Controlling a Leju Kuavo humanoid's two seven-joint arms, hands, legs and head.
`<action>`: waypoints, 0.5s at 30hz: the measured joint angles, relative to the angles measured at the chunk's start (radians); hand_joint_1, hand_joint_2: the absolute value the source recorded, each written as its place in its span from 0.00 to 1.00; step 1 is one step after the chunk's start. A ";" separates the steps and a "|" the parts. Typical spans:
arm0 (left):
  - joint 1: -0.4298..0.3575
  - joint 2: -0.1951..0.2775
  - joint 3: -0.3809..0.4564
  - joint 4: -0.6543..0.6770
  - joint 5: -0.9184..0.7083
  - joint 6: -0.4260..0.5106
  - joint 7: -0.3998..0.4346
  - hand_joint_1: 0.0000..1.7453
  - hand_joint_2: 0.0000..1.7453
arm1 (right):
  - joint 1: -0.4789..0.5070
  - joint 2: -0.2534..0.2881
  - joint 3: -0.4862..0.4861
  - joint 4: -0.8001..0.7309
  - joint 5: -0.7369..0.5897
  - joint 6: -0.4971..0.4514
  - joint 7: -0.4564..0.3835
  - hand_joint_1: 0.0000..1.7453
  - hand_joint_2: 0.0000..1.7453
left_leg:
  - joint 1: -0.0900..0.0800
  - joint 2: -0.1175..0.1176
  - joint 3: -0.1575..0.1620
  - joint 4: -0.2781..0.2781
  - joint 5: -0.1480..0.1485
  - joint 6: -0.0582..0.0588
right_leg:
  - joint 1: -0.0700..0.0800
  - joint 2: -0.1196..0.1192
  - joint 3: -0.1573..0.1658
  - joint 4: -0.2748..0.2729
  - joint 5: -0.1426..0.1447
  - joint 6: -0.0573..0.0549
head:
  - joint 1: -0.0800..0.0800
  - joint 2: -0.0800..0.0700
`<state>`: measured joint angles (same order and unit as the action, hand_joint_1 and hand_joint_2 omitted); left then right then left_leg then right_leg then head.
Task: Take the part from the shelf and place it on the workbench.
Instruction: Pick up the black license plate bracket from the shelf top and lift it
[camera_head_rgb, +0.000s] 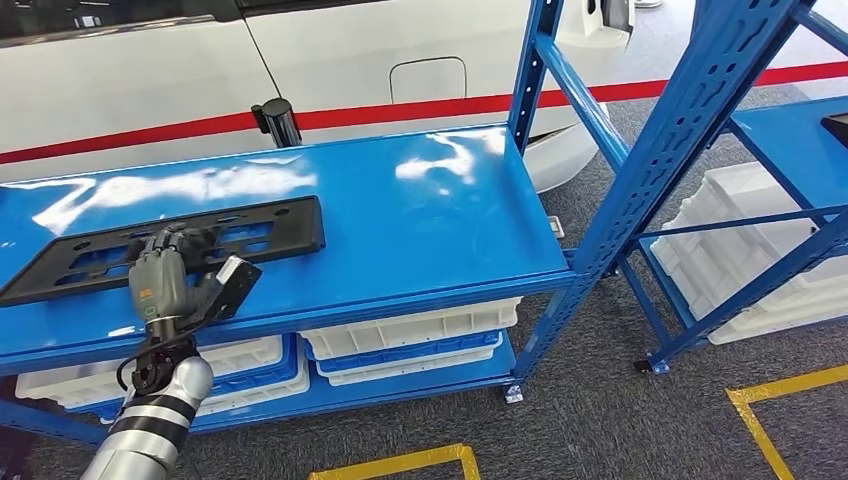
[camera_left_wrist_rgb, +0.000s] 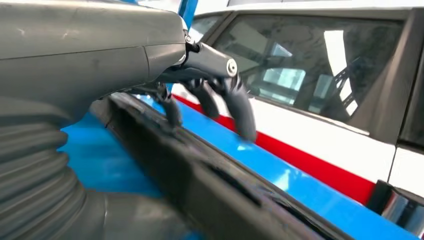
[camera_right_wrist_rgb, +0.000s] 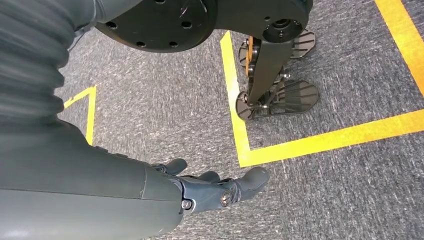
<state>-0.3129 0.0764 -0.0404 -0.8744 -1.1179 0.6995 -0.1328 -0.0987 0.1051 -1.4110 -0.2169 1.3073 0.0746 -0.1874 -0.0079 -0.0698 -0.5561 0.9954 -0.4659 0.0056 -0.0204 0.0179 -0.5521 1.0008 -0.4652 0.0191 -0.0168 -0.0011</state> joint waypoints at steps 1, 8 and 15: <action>0.007 -0.007 0.023 -0.012 -0.010 0.000 -0.027 1.00 1.00 | 0.000 -0.001 0.003 0.001 0.000 -0.002 -0.002 0.00 1.00 | 0.000 0.000 -0.001 0.000 0.000 0.000 | 0.000 0.000 -0.001 0.000 0.000 0.000 | 0.000 0.000; 0.033 -0.053 0.150 -0.086 -0.035 0.000 -0.124 1.00 1.00 | -0.001 -0.005 0.017 0.011 0.000 -0.008 -0.005 0.00 1.00 | 0.000 0.000 -0.006 0.000 0.000 0.000 | -0.001 0.000 -0.005 0.000 0.000 0.000 | 0.000 0.000; 0.039 -0.086 0.223 -0.138 -0.046 0.000 -0.233 1.00 1.00 | -0.003 -0.007 0.024 0.018 0.001 -0.015 -0.005 0.00 1.00 | 0.000 0.000 -0.006 0.000 0.000 0.001 | -0.001 0.000 -0.006 0.000 0.000 0.000 | 0.000 0.000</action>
<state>-0.2738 -0.0100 0.1825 -1.0126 -1.1636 0.7000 -0.3653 -0.1018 0.0981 -1.3870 -0.1992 1.3081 0.0599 -0.1926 -0.0080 -0.0694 -0.5623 0.9956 -0.4662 0.0061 -0.0210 0.0182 -0.5578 1.0006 -0.4652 0.0192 -0.0167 -0.0011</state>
